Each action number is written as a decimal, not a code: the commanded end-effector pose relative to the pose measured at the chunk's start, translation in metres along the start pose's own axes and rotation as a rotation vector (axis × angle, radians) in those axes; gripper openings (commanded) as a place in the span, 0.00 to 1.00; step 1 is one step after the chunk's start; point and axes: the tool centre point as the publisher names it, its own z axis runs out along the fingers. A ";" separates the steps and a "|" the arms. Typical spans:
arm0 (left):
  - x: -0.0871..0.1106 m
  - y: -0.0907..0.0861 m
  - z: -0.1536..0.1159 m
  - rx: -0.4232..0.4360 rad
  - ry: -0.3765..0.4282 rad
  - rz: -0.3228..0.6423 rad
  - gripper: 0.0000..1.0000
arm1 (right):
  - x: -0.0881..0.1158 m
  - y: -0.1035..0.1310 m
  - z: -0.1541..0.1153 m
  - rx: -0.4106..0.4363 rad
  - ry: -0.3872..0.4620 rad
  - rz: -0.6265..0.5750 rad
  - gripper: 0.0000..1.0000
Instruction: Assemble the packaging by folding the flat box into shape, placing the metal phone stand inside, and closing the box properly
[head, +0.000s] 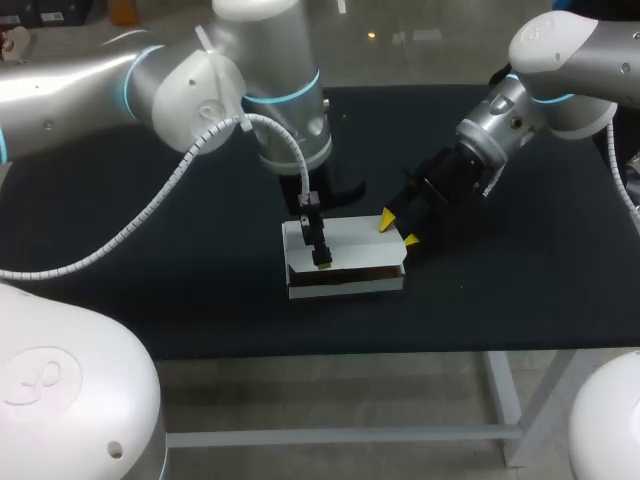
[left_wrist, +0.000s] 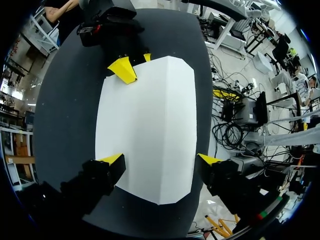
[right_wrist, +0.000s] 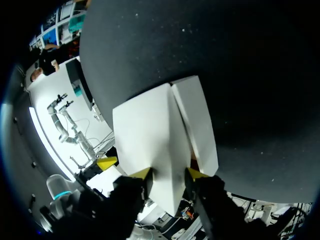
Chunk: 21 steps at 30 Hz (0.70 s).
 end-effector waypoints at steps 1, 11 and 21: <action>-0.002 -0.001 0.003 -0.008 -0.001 -0.007 0.96 | 0.001 0.002 0.000 0.006 -0.002 0.000 0.46; -0.006 0.001 0.006 -0.017 -0.011 -0.025 0.93 | 0.001 0.002 0.000 0.006 -0.002 0.000 0.45; -0.006 -0.002 0.011 -0.041 -0.077 -0.029 0.93 | 0.001 0.002 0.000 0.006 -0.002 0.000 0.45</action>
